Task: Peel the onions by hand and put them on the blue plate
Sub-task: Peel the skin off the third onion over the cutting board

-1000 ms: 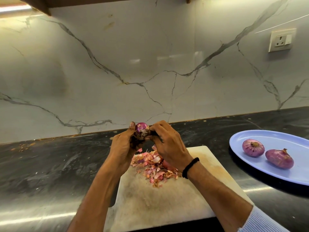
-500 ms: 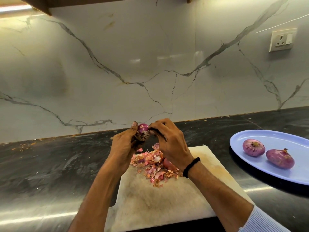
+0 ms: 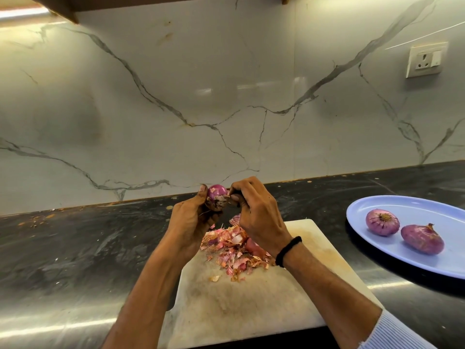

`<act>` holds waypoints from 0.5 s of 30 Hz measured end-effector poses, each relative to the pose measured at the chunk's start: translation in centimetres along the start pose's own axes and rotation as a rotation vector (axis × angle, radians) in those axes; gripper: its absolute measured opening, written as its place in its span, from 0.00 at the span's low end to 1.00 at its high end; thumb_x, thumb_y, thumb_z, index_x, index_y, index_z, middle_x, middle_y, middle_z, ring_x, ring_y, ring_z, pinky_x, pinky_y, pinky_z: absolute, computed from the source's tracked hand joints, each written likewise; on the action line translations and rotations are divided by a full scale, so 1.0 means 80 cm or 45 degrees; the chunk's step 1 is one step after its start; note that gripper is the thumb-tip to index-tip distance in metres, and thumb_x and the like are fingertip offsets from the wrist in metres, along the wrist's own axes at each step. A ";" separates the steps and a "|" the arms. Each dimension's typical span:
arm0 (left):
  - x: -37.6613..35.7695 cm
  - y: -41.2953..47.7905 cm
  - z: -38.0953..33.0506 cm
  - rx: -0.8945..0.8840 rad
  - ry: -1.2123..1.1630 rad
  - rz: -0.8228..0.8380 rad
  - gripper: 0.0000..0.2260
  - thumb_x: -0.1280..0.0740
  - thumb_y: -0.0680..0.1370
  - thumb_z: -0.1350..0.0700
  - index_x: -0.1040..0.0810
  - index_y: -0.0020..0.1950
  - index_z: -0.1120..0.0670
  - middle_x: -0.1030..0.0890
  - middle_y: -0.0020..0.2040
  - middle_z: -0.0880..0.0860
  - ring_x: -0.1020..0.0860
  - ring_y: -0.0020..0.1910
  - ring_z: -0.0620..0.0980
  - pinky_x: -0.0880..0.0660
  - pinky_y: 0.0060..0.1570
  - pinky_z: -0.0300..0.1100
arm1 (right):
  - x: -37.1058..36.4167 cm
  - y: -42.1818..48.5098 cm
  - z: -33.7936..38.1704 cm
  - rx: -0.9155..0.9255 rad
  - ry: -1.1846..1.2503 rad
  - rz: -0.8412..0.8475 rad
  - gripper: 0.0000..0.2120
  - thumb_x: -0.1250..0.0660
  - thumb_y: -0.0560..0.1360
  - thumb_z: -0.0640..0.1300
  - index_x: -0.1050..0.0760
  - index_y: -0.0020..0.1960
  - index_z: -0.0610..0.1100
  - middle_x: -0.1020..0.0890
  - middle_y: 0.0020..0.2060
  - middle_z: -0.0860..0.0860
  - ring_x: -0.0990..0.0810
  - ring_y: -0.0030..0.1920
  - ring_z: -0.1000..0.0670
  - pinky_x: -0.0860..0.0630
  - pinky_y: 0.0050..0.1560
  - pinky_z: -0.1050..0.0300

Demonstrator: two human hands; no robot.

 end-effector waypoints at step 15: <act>-0.005 -0.009 0.009 0.173 -0.343 0.060 0.14 0.45 0.83 0.57 0.23 0.60 0.63 0.22 0.54 0.64 0.24 0.45 0.54 0.24 0.48 0.43 | -0.003 0.000 -0.008 -0.056 0.038 0.020 0.08 0.34 0.75 0.31 0.25 0.53 0.38 0.24 0.47 0.47 0.27 0.45 0.53 0.23 0.45 0.61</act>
Point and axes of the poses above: each hand's wrist, its own y-axis towards the middle knuckle, its own x-axis out of the back of the hand, z = x × y, the point moved 10 cm from there along y, towards the middle knuckle
